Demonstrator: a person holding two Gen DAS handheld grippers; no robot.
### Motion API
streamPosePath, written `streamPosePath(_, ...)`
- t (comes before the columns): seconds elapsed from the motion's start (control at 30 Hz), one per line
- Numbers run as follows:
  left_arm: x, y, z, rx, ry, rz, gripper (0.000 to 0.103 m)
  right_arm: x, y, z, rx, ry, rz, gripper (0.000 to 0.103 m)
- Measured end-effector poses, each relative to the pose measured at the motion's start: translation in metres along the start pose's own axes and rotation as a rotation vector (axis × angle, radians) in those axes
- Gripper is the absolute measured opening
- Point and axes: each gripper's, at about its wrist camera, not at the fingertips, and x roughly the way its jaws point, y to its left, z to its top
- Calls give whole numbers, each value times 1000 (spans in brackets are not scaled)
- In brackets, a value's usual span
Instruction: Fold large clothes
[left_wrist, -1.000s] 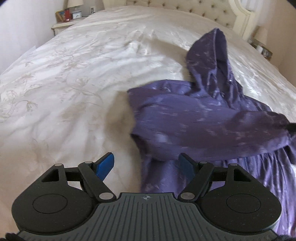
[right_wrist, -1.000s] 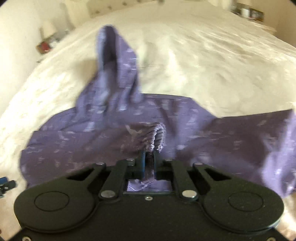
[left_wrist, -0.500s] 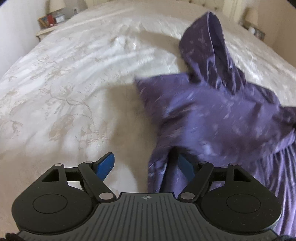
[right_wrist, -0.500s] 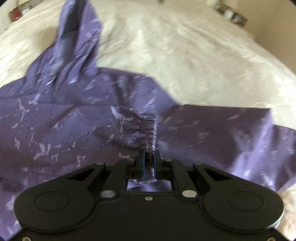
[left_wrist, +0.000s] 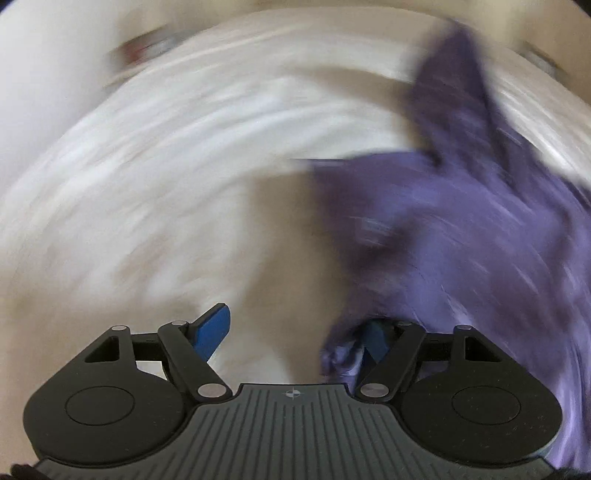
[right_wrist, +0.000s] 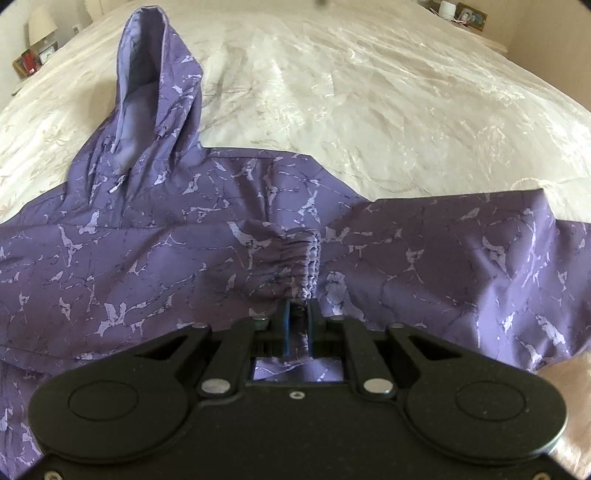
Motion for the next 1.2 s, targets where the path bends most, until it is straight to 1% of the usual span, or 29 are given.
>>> streamPosePath(0.03,3,13,-2,-92,23,-29,75,0,-2,-1,14,5,8,16)
streamPosePath(0.07,6,23,-7,-151,48,-55,75,0,-5,-3,30,14,17,16)
streamPosePath(0.1,7,23,-11,-142,58,-52,75,2,-6,-4,42,26,22,16)
streamPosePath(0.17,4,16,-18,-53,42,-34,75,8,-5,-6,32,46,7,16)
streamPosePath(0.2,2,17,-22,-47,33,-41,75,10,-5,-8,26,53,-3,16)
streamPosePath(0.27,0,27,-30,-91,31,-66,75,15,-8,-10,32,74,-11,18)
streamPosePath(0.3,-2,32,-34,-101,34,-66,75,16,-9,-9,41,84,-3,27)
streamPosePath(0.37,-11,39,-37,-88,36,-5,74,9,-10,-6,43,67,-3,34)
streamPosePath(0.4,-16,45,-36,-90,31,2,74,5,-9,-5,37,50,-6,44)
streamPosePath(0.43,-23,52,-36,-107,23,-11,74,-3,-8,-2,29,22,-5,56)
streamPosePath(0.47,-30,59,-34,-137,17,-38,73,-11,-6,-1,23,-2,-2,59)
streamPosePath(0.53,-43,70,-25,-191,3,-116,74,-27,2,4,-3,-63,14,60)
streamPosePath(0.6,-48,69,-12,-207,3,-205,73,-38,14,14,-37,-105,61,60)
streamPosePath(0.67,-46,60,2,-208,13,-296,73,-42,27,24,-57,-118,118,60)
streamPosePath(0.73,-41,47,14,-190,23,-342,73,-43,46,35,-86,-126,172,60)
streamPosePath(0.8,-31,33,23,-163,29,-355,71,-43,66,43,-116,-133,221,60)
streamPosePath(0.87,-18,23,30,-148,52,-351,63,-42,87,48,-159,-133,268,60)
streamPosePath(0.9,-11,20,30,-145,68,-353,60,-41,97,50,-184,-132,286,60)
streamPosePath(0.93,-4,17,30,-140,95,-351,49,-39,109,53,-214,-133,305,60)
streamPosePath(0.97,4,17,28,-139,126,-336,25,-38,118,53,-236,-132,323,60)
streamPosePath(1.0,8,18,23,-153,140,-332,20,-37,129,56,-261,-128,349,60)
streamPosePath(1.07,7,23,12,-191,124,-328,16,-32,150,61,-302,-117,395,60)
streamPosePath(1.2,-1,26,1,-189,95,-320,16,-20,196,75,-385,-86,501,60)
